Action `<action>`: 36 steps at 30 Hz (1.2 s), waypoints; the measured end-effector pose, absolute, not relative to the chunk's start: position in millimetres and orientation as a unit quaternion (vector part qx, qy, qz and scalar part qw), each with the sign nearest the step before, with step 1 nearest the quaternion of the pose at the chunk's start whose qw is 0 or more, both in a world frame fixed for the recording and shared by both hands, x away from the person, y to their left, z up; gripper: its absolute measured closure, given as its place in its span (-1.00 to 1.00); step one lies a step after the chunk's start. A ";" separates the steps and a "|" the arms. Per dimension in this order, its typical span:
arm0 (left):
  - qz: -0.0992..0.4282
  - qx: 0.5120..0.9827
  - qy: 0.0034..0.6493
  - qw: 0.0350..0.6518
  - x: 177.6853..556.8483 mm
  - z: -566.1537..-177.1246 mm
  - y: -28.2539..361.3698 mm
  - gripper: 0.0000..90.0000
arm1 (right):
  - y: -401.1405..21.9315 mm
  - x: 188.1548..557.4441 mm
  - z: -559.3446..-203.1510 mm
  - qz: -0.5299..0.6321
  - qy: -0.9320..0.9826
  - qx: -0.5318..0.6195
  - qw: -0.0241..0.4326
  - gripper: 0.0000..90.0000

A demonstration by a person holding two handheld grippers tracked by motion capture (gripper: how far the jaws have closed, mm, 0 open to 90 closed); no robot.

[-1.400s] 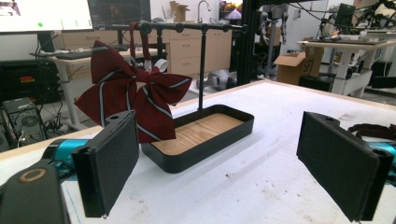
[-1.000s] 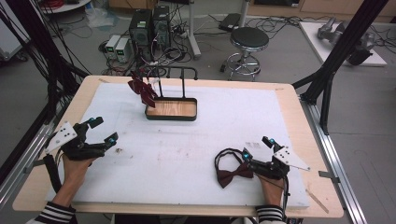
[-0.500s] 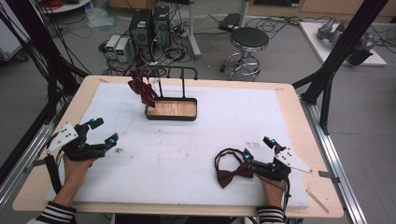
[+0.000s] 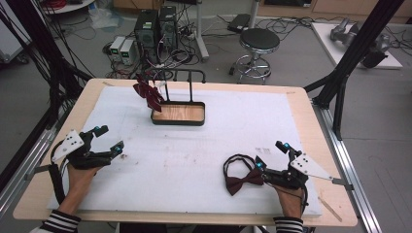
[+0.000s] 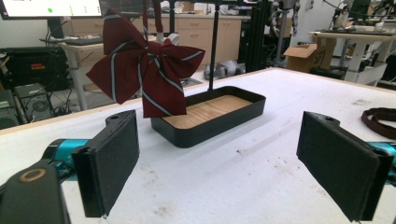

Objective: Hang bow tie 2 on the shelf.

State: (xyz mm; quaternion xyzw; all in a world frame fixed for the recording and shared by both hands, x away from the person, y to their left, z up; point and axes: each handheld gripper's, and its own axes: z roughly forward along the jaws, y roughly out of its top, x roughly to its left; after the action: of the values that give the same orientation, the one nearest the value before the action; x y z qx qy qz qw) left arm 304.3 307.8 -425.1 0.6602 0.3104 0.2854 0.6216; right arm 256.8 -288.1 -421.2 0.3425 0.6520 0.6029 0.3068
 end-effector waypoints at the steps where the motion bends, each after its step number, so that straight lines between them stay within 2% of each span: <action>1: 0.284 0.658 0.313 0.624 304.5 -425.3 308.2 -0.70 | -288.2 256.7 -417.7 0.603 0.657 0.339 0.302 -0.81; 22: 0.288 0.659 0.317 0.618 304.6 -439.0 305.7 -0.70 | -269.5 261.2 -373.9 0.483 0.807 0.242 0.237 -0.81; 36: 0.285 0.647 0.307 0.637 302.4 -446.9 302.2 -0.70 | -258.8 267.5 -375.0 0.390 0.883 0.183 0.185 -0.81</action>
State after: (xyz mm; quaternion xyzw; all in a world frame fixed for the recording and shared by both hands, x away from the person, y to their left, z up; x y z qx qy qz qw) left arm 302.4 302.2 -446.9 0.6471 0.3069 0.2852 0.6370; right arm 267.5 -258.8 -375.0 0.1832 0.8831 0.3902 0.1851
